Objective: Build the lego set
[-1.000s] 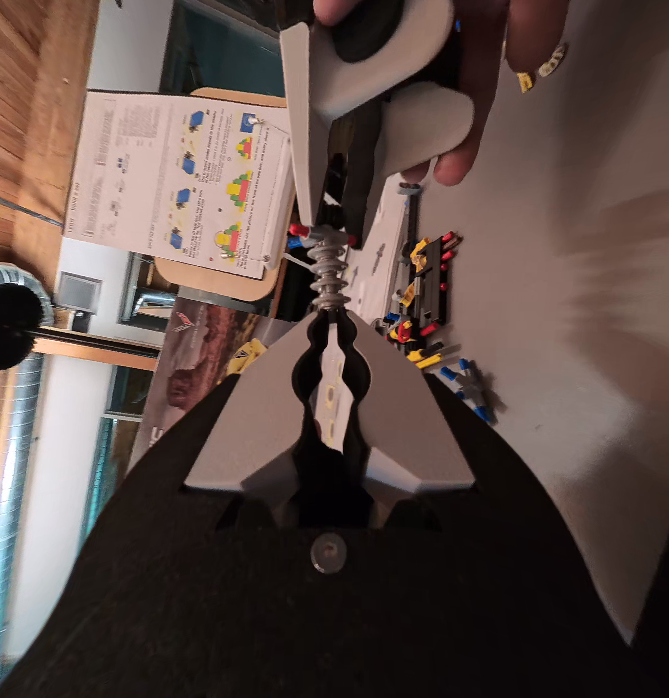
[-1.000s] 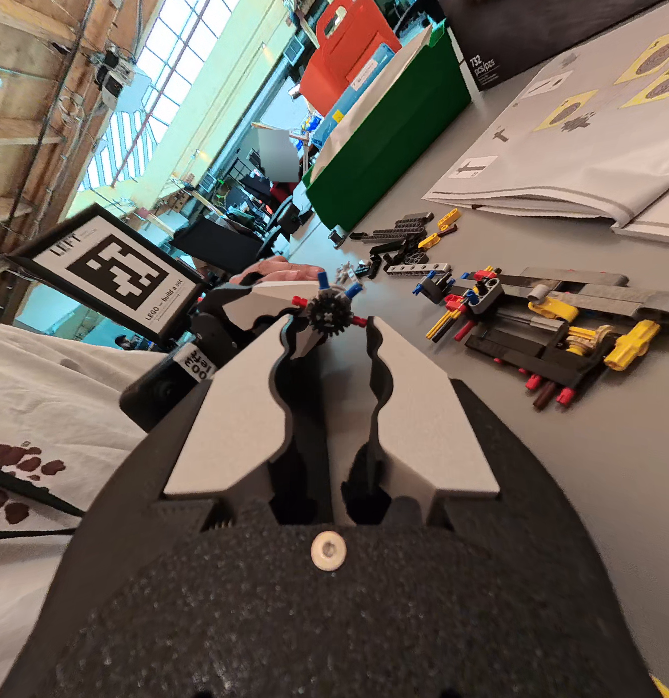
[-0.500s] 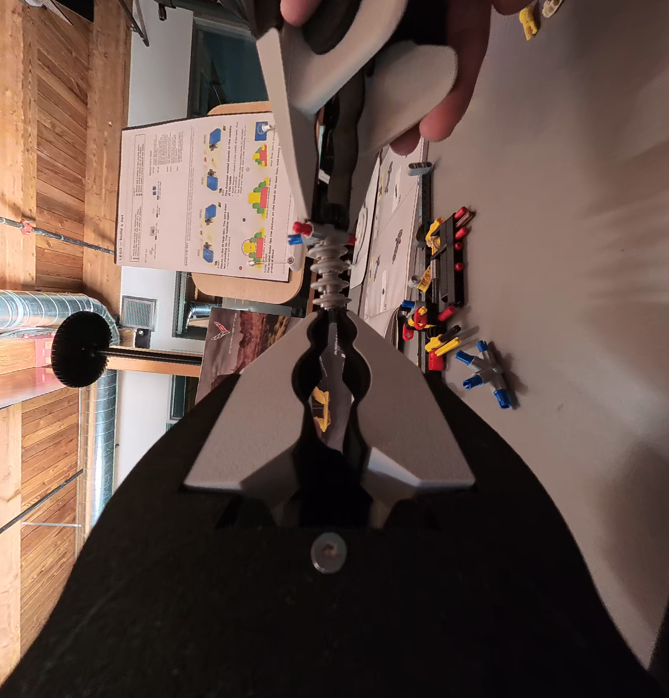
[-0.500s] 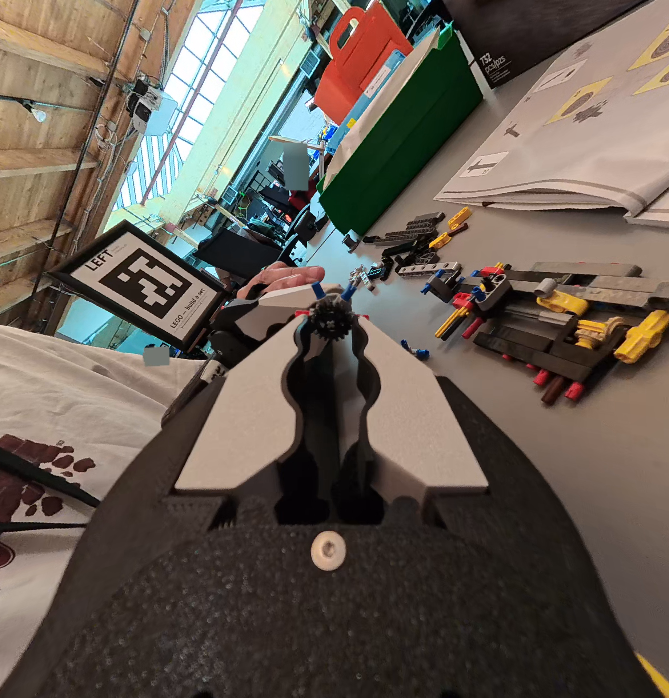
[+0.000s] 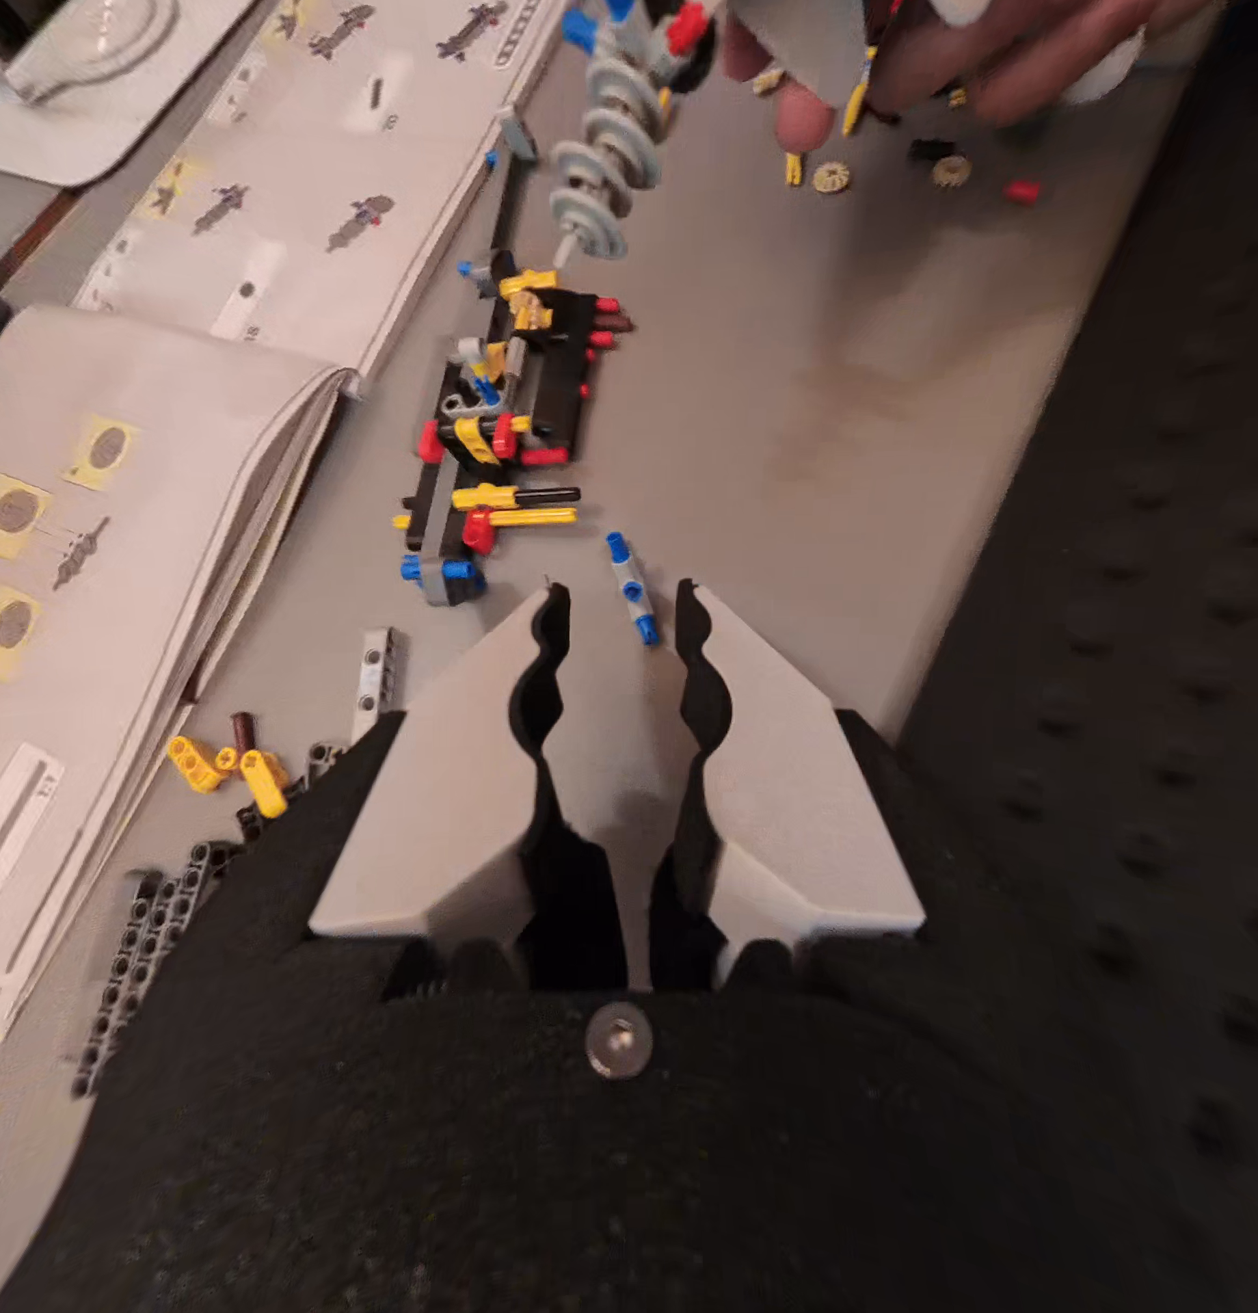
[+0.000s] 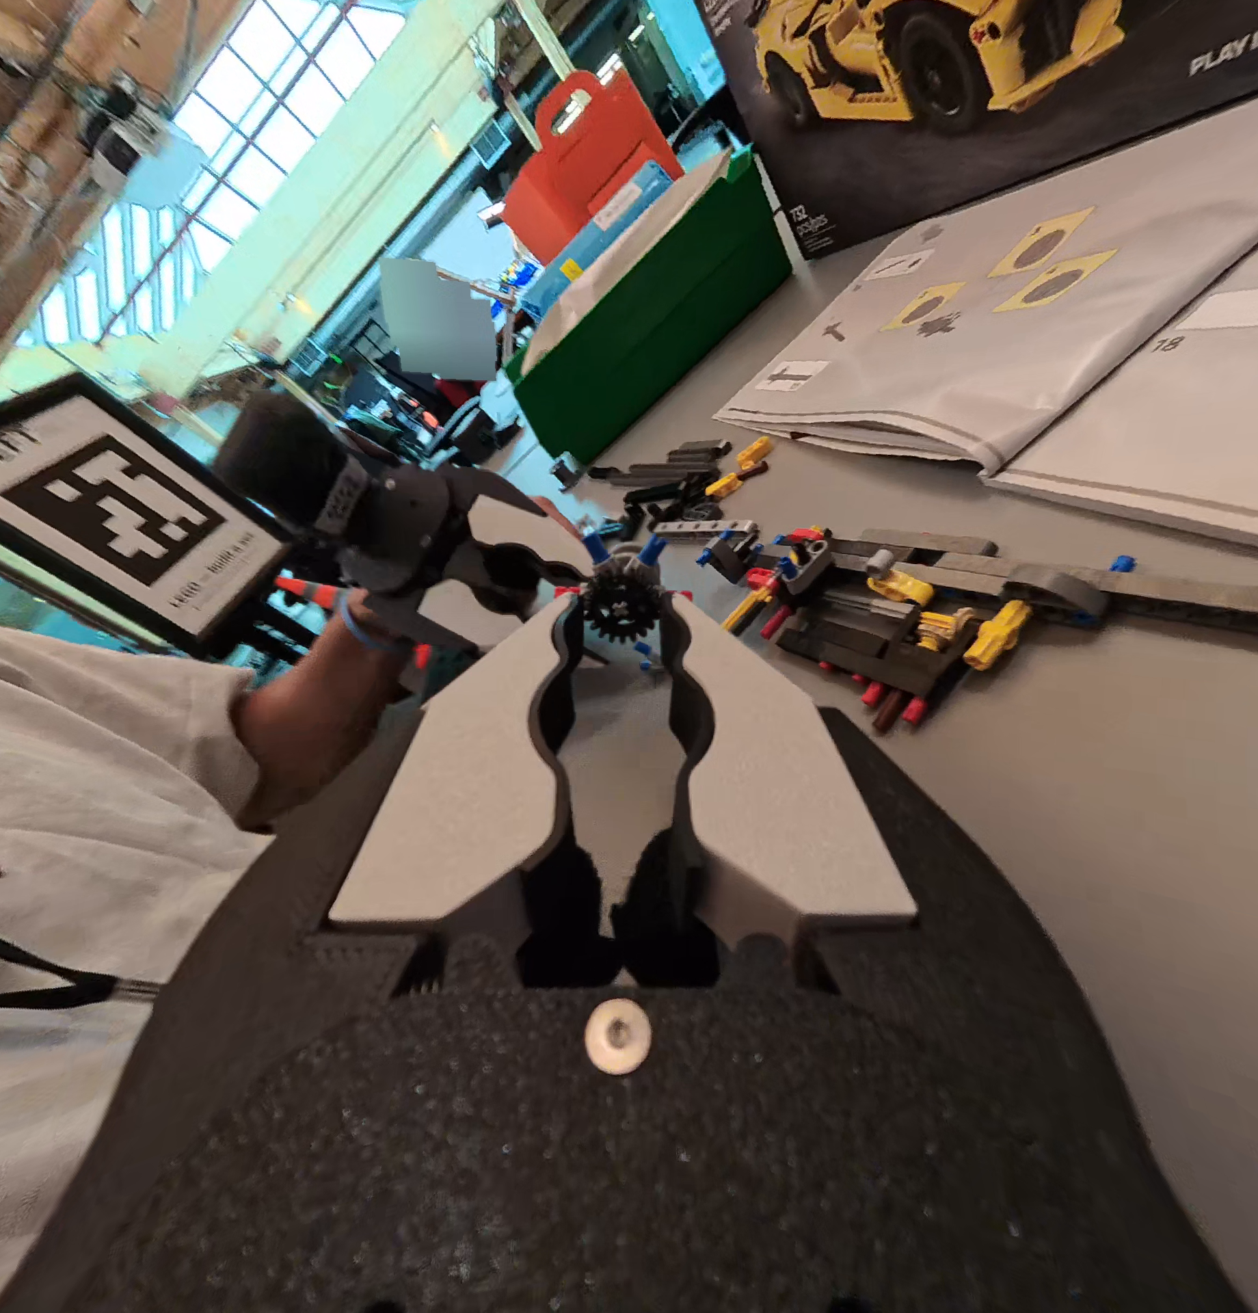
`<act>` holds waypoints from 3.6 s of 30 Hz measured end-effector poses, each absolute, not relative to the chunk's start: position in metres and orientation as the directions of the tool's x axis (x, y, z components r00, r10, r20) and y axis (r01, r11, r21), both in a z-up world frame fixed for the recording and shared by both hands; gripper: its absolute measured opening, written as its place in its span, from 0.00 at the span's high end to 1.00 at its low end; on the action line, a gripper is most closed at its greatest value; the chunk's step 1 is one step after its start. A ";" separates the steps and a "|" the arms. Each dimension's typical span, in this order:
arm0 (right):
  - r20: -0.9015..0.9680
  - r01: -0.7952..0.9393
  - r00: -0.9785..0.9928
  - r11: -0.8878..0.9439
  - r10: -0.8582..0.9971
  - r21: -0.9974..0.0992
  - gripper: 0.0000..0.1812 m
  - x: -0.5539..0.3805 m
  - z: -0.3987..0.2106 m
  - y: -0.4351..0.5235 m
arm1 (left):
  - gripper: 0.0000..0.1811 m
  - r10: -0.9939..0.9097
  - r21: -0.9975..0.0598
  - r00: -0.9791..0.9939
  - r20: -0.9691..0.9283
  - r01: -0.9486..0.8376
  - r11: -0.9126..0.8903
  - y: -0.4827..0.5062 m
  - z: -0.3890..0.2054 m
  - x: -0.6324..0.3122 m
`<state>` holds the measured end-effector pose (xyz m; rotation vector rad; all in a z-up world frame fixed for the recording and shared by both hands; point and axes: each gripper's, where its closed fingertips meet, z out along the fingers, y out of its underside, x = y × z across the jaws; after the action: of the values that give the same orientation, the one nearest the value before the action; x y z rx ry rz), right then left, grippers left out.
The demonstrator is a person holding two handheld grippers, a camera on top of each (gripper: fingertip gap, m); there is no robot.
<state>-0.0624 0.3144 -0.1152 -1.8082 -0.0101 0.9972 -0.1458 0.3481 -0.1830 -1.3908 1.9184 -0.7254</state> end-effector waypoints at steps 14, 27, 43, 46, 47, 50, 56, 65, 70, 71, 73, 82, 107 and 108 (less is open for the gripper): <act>-0.084 0.030 0.898 -0.250 0.432 -0.968 0.89 -0.073 -0.117 0.314 | 0.97 -0.983 -0.782 -0.171 0.065 -0.621 0.057 0.348 -0.196 -0.121; 0.224 0.280 0.898 -0.098 0.380 -0.955 0.89 -0.098 -0.105 0.315 | 0.97 -0.915 -0.902 -0.182 0.360 -0.319 -0.292 0.351 -0.128 -0.110; 0.276 0.341 0.879 -0.108 0.390 -0.934 0.89 -0.100 -0.112 0.315 | 0.97 -0.930 -0.910 -0.175 0.323 -0.326 -0.255 0.351 -0.130 -0.110; 0.395 0.460 0.836 -0.094 0.381 -0.883 0.89 -0.101 -0.119 0.315 | 0.96 -0.936 -0.906 -0.179 0.302 -0.359 -0.224 0.350 -0.135 -0.111; 0.433 0.498 0.819 -0.091 0.377 -0.862 0.89 -0.101 -0.122 0.315 | 0.97 -0.942 -0.906 -0.180 0.283 -0.372 -0.201 0.350 -0.137 -0.112; 0.526 0.588 0.771 -0.086 0.359 -0.804 0.89 -0.103 -0.127 0.316 | 0.97 -0.957 -0.894 -0.169 0.237 -0.423 -0.147 0.352 -0.143 -0.113; 0.667 0.723 0.676 -0.105 0.313 -0.683 0.89 -0.103 -0.136 0.320 | 0.96 -0.979 -0.843 -0.118 0.167 -0.532 -0.080 0.355 -0.153 -0.111; 0.711 0.762 0.636 -0.098 0.298 -0.641 0.89 -0.101 -0.138 0.319 | 0.96 -0.982 -0.820 -0.164 0.093 -0.572 0.018 0.353 -0.151 -0.114; 0.662 0.697 0.698 -0.048 0.273 -0.715 0.89 -0.102 -0.122 0.318 | 0.95 -0.956 -0.860 -0.256 0.141 -0.510 0.010 0.347 -0.126 -0.119; 0.655 0.687 0.706 -0.034 0.269 -0.726 0.89 -0.102 -0.119 0.317 | 0.94 -0.951 -0.866 -0.272 0.146 -0.500 0.010 0.345 -0.122 -0.120; 0.642 0.667 0.717 -0.001 0.273 -0.745 0.89 -0.105 -0.113 0.314 | 0.91 -0.938 -0.870 -0.308 0.160 -0.492 0.014 0.340 -0.118 -0.123; 0.520 0.565 0.777 -0.028 0.355 -0.825 0.89 -0.106 -0.119 0.313 | 0.94 -0.945 -0.859 -0.292 0.146 -0.511 0.025 0.340 -0.130 -0.120; 0.151 0.500 0.780 -0.460 0.607 -0.734 0.86 -0.098 -0.203 0.296 | 0.93 -0.945 -0.689 -0.319 0.071 -0.701 0.185 0.322 -0.208 -0.133; 0.142 0.495 0.781 -0.463 0.608 -0.736 0.86 -0.098 -0.204 0.295 | 0.93 -0.944 -0.689 -0.320 0.074 -0.701 0.184 0.321 -0.208 -0.133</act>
<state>-0.0983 0.2952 -0.2039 -2.1516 -0.8161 0.1767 -0.1325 0.3213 -0.2078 -1.5510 2.0976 -0.9065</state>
